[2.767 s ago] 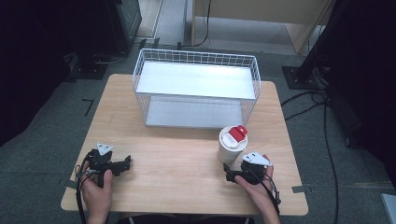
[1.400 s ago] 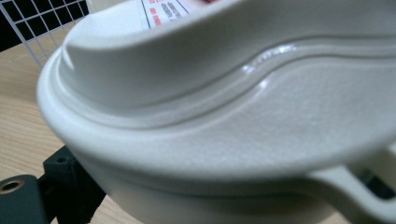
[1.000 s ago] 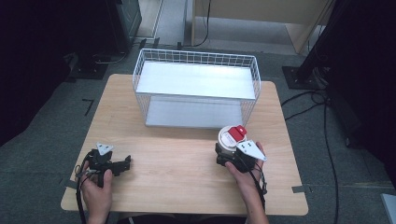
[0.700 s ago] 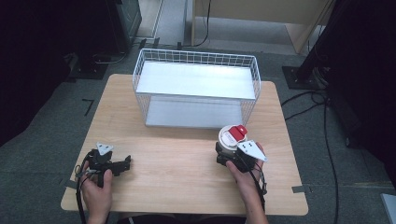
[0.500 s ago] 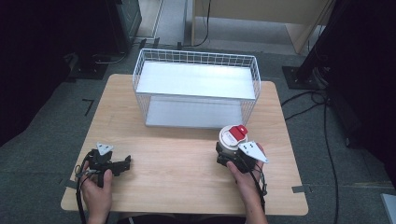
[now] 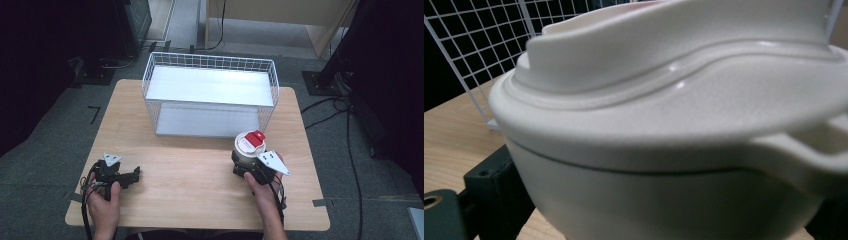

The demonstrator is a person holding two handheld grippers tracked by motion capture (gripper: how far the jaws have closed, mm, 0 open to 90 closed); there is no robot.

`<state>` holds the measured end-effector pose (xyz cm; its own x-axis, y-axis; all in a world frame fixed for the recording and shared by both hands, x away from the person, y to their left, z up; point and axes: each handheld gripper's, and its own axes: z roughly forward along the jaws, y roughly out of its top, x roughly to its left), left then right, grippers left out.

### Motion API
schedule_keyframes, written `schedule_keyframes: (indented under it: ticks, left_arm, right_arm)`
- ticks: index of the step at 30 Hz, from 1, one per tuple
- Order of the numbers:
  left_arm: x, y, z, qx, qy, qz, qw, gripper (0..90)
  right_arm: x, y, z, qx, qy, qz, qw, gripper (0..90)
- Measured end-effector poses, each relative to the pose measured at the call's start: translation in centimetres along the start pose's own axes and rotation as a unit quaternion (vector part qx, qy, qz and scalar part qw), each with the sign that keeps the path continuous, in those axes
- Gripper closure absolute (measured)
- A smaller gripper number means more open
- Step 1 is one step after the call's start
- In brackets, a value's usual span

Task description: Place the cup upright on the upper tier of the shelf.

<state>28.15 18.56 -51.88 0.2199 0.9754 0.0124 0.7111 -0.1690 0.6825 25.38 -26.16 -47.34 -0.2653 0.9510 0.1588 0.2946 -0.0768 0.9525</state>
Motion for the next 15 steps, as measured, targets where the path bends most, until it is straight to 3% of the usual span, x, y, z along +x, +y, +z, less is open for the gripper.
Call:
schedule_keyframes:
  ticks: [15]
  left_arm:
    - [0.0, 0.0, 0.0, 0.0, 0.0, 0.0, 1.0, 0.0]
  right_arm:
    - [0.8, 2.3, -0.3, -0.029, 0.013, -0.014, 0.9994, 3.7]
